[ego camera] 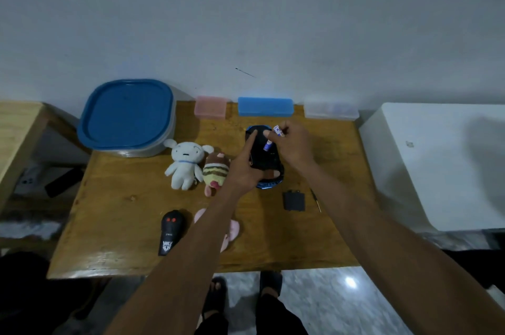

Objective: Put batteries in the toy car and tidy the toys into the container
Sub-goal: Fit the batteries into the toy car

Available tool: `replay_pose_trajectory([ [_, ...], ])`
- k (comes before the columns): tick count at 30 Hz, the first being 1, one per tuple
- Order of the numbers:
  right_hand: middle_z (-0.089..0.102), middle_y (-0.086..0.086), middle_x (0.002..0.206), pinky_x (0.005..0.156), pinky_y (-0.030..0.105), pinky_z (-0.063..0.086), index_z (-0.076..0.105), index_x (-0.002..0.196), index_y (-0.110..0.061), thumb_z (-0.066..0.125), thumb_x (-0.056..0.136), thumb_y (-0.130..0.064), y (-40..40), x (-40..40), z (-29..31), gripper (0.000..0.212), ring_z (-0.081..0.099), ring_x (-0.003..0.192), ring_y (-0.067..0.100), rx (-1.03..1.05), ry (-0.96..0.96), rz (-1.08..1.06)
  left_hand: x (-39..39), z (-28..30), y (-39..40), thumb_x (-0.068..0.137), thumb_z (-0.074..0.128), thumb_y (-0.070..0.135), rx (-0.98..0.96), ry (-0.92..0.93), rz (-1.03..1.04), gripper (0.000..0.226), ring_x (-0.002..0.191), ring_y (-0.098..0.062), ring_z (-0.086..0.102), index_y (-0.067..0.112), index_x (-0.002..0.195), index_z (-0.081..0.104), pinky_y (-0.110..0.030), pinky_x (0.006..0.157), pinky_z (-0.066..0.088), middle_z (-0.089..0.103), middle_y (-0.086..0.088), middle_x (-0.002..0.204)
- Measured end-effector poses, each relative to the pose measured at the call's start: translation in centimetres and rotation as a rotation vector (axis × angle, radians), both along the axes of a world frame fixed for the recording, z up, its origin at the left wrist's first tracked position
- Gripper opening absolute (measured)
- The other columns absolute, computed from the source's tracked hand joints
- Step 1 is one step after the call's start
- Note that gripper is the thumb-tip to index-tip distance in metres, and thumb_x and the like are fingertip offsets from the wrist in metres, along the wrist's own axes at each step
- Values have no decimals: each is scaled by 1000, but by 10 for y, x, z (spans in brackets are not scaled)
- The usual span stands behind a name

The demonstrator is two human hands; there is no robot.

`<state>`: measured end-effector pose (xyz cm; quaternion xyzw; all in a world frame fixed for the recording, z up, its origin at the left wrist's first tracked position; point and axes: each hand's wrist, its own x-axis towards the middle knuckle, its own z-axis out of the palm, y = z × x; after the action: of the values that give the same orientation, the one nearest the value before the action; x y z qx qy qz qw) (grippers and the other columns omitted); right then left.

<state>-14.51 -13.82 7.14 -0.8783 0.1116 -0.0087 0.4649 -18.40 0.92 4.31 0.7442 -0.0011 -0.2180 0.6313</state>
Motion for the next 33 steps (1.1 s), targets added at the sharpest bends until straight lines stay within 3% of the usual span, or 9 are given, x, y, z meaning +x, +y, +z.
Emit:
replay_pose_trajectory([
  [5, 55, -8, 68, 51, 14, 38, 56, 83, -9, 74, 91, -30, 4, -13, -5, 29, 51, 60, 1, -14, -113, -51, 0, 1, 3, 74, 89, 15, 1, -45, -11, 115, 138, -23, 45, 33, 161, 15, -46, 110, 47, 43, -1, 154],
  [9, 54, -3, 71, 51, 25, 39, 48, 82, -16, 71, 92, -41, 5, -22, -8, 35, 49, 61, 13, -227, -198, 77, 0, 1, 4, 74, 89, 14, 4, -48, -11, 115, 133, -22, 49, 32, 161, 16, -45, 107, 49, 45, -2, 151],
  [13, 53, -4, 75, 49, 20, 32, 42, 91, -20, 59, 97, -50, 3, -24, -9, 35, 49, 61, 13, -413, -193, 159, 0, -1, 5, 74, 89, 14, 8, -54, -33, 114, 134, -22, 49, 32, 160, 17, -42, 107, 50, 46, -2, 151],
  [17, 60, 0, 86, 57, 28, 45, 51, 100, -17, 55, 100, -46, -1, -20, -13, 29, 57, 73, 17, -346, -104, 204, -1, -6, 6, 74, 89, 15, 0, -43, -32, 114, 131, -20, 51, 32, 160, 17, -39, 105, 51, 49, 3, 145],
  [21, 58, 0, 91, 63, 31, 44, 56, 106, -13, 58, 100, -35, -3, -17, -14, 23, 57, 80, 19, -299, -84, 290, -1, -8, 6, 74, 89, 11, -16, -29, -27, 114, 128, -16, 51, 31, 160, 18, -20, 92, 52, 47, -2, 150],
  [24, 64, 4, 96, 68, 37, 54, 57, 110, -13, 67, 93, -25, -6, -19, -13, 23, 62, 85, 21, -263, -65, 319, -1, -8, 5, 73, 88, 6, -38, -17, -28, 114, 124, -13, 52, 29, 160, 18, -10, 83, 53, 49, 0, 146],
  [29, 65, 5, 101, 74, 36, 57, 59, 114, -16, 69, 93, -25, -13, -22, -10, 26, 64, 91, 22, -202, -23, 278, 1, -10, 6, 75, 87, 5, -50, -3, -16, 112, 127, -20, 56, 31, 160, 19, -24, 94, 52, 53, -1, 141],
  [33, 65, 2, 90, 68, 36, 57, 62, 107, -15, 72, 91, -27, -16, -25, -9, 22, 62, 77, 17, -170, -22, 226, 1, -9, 6, 75, 86, 4, -51, -6, -18, 112, 128, -22, 56, 31, 160, 19, -30, 99, 51, 52, -4, 145],
])
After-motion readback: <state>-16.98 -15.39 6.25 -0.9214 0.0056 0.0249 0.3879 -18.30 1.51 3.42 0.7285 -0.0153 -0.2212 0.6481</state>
